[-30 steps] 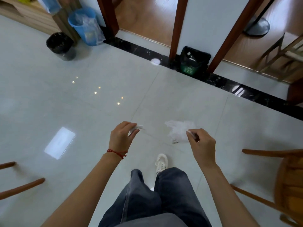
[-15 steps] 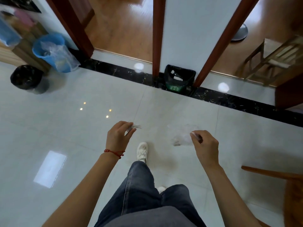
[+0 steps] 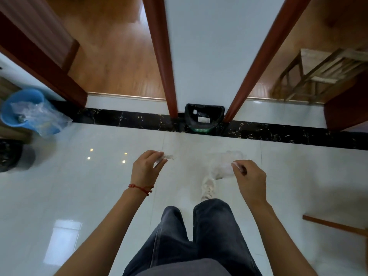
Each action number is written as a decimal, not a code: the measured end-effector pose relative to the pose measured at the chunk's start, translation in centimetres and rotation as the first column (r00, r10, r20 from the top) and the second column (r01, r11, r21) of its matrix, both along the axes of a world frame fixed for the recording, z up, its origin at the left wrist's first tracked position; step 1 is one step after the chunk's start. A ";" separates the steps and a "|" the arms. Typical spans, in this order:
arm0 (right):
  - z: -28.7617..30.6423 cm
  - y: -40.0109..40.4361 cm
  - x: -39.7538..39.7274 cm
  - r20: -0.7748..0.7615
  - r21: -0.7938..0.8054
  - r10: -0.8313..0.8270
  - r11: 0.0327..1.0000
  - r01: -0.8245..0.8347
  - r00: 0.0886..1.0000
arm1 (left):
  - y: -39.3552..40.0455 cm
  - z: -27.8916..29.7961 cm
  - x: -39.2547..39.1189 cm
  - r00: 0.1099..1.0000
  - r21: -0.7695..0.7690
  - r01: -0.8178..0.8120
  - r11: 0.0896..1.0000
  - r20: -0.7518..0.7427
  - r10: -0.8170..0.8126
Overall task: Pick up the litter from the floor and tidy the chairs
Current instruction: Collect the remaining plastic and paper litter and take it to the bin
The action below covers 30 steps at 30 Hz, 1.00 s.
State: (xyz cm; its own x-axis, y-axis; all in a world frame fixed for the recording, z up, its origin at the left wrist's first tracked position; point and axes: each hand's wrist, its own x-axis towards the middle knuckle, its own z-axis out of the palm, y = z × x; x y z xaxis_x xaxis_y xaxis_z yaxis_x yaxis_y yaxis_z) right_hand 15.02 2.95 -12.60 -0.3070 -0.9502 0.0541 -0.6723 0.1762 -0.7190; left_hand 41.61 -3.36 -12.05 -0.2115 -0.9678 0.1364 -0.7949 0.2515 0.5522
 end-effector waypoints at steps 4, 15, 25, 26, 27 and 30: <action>-1.2 -6.2 -2.4 0.006 0.014 0.037 0.999 -0.037 0.999 | -5.8 -0.9 -3.2 1.000 0.006 -0.007 1.000 0.004 0.007; -5.4 -19.8 -7.7 0.071 0.124 0.109 0.985 -0.117 0.992 | -19.1 -3.9 -10.6 1.000 0.045 -0.002 0.999 -0.014 0.002; -14.4 -27.3 -9.1 0.075 0.180 -0.107 0.979 0.092 0.991 | -27.6 -15.4 -12.2 0.995 0.130 0.100 0.986 -0.007 -0.100; -15.3 -27.9 -9.2 0.089 0.183 -0.136 0.976 0.118 0.987 | -28.4 -16.8 -12.4 0.995 0.134 0.104 0.986 -0.008 -0.104; -16.4 -28.3 -9.2 0.101 0.187 -0.163 0.972 0.142 0.981 | -29.2 -18.2 -12.8 0.994 0.137 0.108 0.985 -0.007 -0.108; -19.6 -29.2 -9.3 0.124 0.194 -0.218 0.962 0.192 0.968 | -31.2 -22.8 -13.7 0.993 0.151 0.118 0.981 -0.005 -0.118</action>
State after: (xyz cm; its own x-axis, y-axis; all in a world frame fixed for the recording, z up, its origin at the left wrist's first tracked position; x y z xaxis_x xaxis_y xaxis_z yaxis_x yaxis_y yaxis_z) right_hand 5.76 -26.25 -32.20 -0.4880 -0.8561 -0.1700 -0.5007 0.4341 -0.7489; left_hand 27.95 -34.53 -34.81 -0.3256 -0.9454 -0.0106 -0.7669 0.2575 0.5878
